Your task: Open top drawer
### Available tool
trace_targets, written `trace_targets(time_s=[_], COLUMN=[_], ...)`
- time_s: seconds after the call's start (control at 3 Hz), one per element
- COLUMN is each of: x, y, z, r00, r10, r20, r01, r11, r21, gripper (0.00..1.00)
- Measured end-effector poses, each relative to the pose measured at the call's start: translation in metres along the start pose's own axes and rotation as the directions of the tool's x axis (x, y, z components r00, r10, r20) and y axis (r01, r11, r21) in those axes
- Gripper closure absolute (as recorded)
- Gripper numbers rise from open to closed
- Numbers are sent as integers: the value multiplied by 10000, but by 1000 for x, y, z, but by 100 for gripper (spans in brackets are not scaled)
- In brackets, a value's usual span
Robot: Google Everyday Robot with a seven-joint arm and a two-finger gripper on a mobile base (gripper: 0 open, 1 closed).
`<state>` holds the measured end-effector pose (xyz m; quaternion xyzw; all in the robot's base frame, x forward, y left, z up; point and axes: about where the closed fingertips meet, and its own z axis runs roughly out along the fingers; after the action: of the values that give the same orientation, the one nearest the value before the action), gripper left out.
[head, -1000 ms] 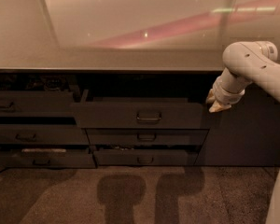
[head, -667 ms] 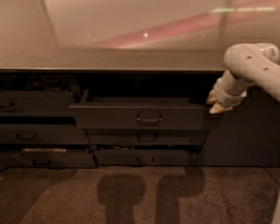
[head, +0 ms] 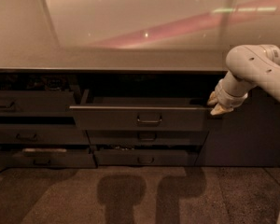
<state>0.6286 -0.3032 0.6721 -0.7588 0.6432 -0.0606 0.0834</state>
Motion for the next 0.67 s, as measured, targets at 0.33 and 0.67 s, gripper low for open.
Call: trace_targets(time_s=[0.33,0.67], x=[0,0], y=[1,5], z=[-1,-1], r00=[10000,10000], r10=[-11,-49], r20=[4,19], r01=[11,49], r11=[10000,10000], r21=[7,28], gripper=[100,100])
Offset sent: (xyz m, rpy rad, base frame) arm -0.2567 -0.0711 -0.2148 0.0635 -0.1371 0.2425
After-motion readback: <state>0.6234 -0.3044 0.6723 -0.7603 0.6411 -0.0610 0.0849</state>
